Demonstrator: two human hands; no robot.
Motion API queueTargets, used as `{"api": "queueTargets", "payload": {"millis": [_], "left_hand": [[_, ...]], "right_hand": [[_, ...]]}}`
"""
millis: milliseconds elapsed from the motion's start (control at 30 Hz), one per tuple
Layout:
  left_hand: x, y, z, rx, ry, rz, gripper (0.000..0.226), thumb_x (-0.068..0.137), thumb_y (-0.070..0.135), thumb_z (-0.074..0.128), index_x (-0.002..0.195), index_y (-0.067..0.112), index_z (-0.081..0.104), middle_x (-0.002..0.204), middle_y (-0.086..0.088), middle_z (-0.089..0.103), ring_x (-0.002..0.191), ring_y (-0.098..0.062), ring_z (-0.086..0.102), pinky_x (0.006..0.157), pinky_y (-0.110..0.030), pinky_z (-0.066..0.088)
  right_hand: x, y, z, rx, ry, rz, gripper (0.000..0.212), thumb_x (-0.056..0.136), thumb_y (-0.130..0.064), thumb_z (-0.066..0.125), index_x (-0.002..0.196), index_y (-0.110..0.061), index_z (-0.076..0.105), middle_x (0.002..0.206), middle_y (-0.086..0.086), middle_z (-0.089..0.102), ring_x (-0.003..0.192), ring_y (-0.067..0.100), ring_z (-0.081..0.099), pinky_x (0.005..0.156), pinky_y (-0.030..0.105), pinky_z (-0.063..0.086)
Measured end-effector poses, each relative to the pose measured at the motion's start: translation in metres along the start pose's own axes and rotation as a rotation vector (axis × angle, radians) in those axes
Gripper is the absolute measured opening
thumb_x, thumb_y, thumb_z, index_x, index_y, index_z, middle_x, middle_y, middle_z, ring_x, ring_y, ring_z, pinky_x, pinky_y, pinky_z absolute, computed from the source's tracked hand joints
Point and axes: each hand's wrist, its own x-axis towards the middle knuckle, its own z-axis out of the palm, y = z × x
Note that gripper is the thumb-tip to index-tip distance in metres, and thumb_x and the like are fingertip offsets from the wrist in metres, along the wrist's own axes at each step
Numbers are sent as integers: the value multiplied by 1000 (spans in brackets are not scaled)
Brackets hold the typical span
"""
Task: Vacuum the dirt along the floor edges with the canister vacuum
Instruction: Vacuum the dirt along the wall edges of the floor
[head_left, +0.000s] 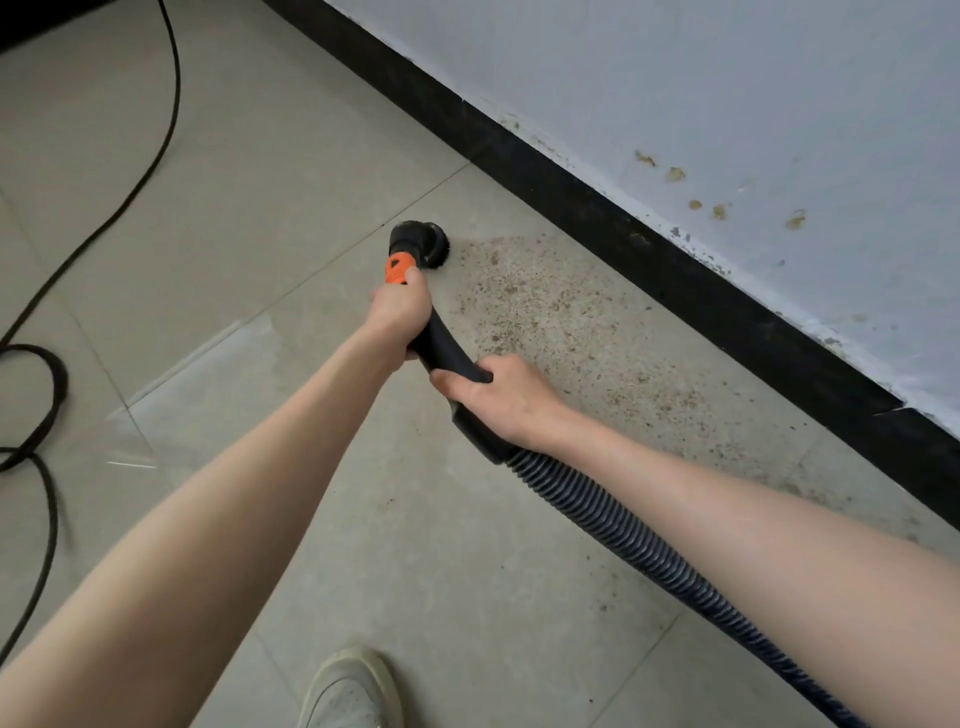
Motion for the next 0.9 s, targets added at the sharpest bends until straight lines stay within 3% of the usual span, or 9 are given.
{"api": "queueTargets", "payload": {"millis": [133, 233, 400, 467, 567, 633, 733, 833, 900], "left_hand": [[-24, -30, 13, 15, 22, 4, 61, 97, 45, 28, 139, 0, 28, 114, -14, 54, 93, -28, 53, 68, -33, 47], [-53, -58, 24, -33, 16, 12, 49, 99, 42, 30, 127, 2, 32, 91, -8, 53, 88, -26, 54, 86, -37, 46], [-77, -71, 29, -27, -4, 12, 35, 100, 40, 29, 115, 8, 30, 78, -2, 43, 69, -16, 47, 75, -33, 40], [-67, -61, 29, 7, 11, 25, 43, 100, 40, 30, 124, 4, 31, 80, -3, 44, 76, -22, 49, 76, -33, 41], [-42, -36, 27, 30, 20, 26, 57, 99, 41, 30, 137, -1, 26, 104, -12, 50, 93, -26, 50, 81, -35, 46], [-26, -15, 27, 31, 1, 21, 57, 99, 41, 30, 138, 0, 26, 110, -13, 51, 91, -26, 52, 68, -33, 46], [-10, 10, 27, 36, -41, 39, 53, 99, 39, 30, 137, 2, 30, 95, -7, 51, 73, -17, 51, 48, -29, 39], [-5, 15, 28, 80, -52, 44, 53, 98, 40, 29, 138, 4, 31, 105, -10, 52, 76, -19, 52, 47, -30, 39], [-10, 7, 29, 96, -52, 31, 55, 98, 41, 28, 138, 3, 31, 94, -7, 51, 70, -17, 50, 47, -28, 39]], "right_hand": [[-32, 26, 7, -85, -2, 11, 41, 86, -58, 56, 71, -20, 52, 82, 3, 70, 78, 23, 67, 75, 36, 54], [-63, 49, 11, -137, -32, 36, 42, 86, -59, 54, 75, -18, 50, 77, 2, 67, 74, 24, 65, 69, 35, 51], [-84, 61, 18, -120, -35, 101, 45, 84, -62, 52, 80, -17, 50, 78, 1, 68, 75, 24, 64, 69, 35, 50], [-75, 55, 16, -96, -23, 86, 45, 84, -62, 52, 78, -18, 52, 79, 2, 69, 76, 25, 65, 71, 37, 52], [-45, 44, 8, -70, 12, 43, 45, 84, -63, 54, 74, -19, 55, 81, 3, 70, 79, 24, 66, 76, 38, 54], [-23, 35, 1, -32, 31, 27, 44, 84, -63, 54, 74, -19, 57, 82, 2, 71, 79, 23, 67, 78, 38, 55], [-1, 24, -9, 51, 49, 25, 40, 86, -59, 56, 73, -21, 60, 79, 0, 70, 80, 22, 68, 79, 37, 54], [1, 21, -12, 103, 57, 31, 38, 87, -57, 56, 74, -22, 62, 72, -5, 68, 80, 21, 67, 78, 34, 52], [-6, 27, -8, 65, 53, 40, 39, 86, -59, 55, 75, -22, 61, 75, -4, 69, 77, 20, 67, 76, 33, 52]]}}
